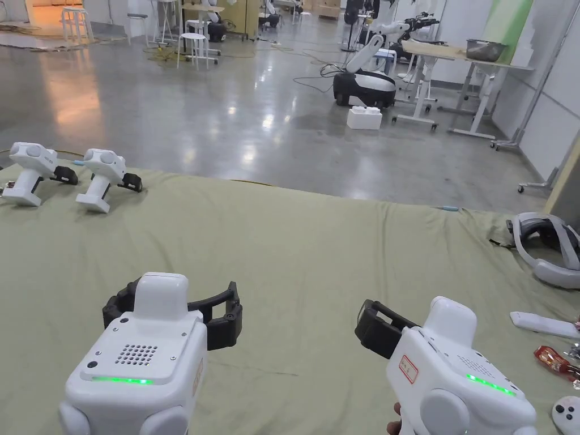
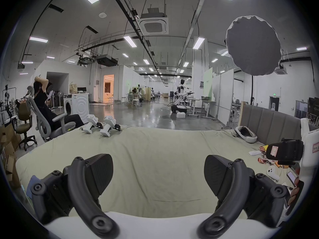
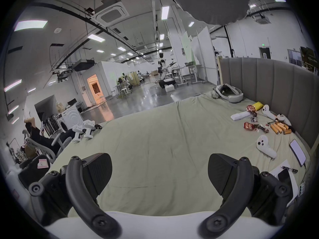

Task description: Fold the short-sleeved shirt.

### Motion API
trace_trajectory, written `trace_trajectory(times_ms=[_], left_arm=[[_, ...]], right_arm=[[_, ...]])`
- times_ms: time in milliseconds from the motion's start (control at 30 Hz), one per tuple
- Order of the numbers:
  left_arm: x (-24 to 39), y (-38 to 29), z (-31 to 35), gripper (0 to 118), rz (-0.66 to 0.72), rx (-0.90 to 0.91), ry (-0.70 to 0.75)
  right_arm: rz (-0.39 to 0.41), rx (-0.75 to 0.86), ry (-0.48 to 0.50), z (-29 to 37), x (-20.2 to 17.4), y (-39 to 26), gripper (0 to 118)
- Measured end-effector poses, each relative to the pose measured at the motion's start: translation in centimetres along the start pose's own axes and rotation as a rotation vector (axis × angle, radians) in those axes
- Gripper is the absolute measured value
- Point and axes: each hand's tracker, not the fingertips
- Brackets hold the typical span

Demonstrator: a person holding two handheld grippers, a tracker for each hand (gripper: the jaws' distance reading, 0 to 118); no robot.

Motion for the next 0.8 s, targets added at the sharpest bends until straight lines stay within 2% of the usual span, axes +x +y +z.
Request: trace_trajectory(times_ms=[200, 367, 500, 700, 800], left_arm=[[-0.4, -0.2, 0.3, 113, 0.018, 0.018, -0.003], [-0.7, -0.4, 0.7, 113, 0.009, 0.067, -0.015], [-0.4, -0.7, 0.6, 113, -0.036, 0.061, 0.014], [-1.3, -0.9, 0.0, 113, 0.005, 0.003, 0.02], [-2.0, -1.2, 0.2, 113, 0.017, -0.002, 0.021]], right_arm=[[-0.055, -0.067, -0.016, -0.6, -0.4, 1.0, 114], [0.045, -0.094, -0.144, -1.1, -1.5, 1.2, 114], [0.063, -0.08, -0.139, -1.0, -1.5, 0.9, 114], [0.074, -0.077, -0.083, -0.7, -1.2, 0.6, 114], [0.104, -0.065, -0.086, -0.6, -1.4, 0.3, 114]])
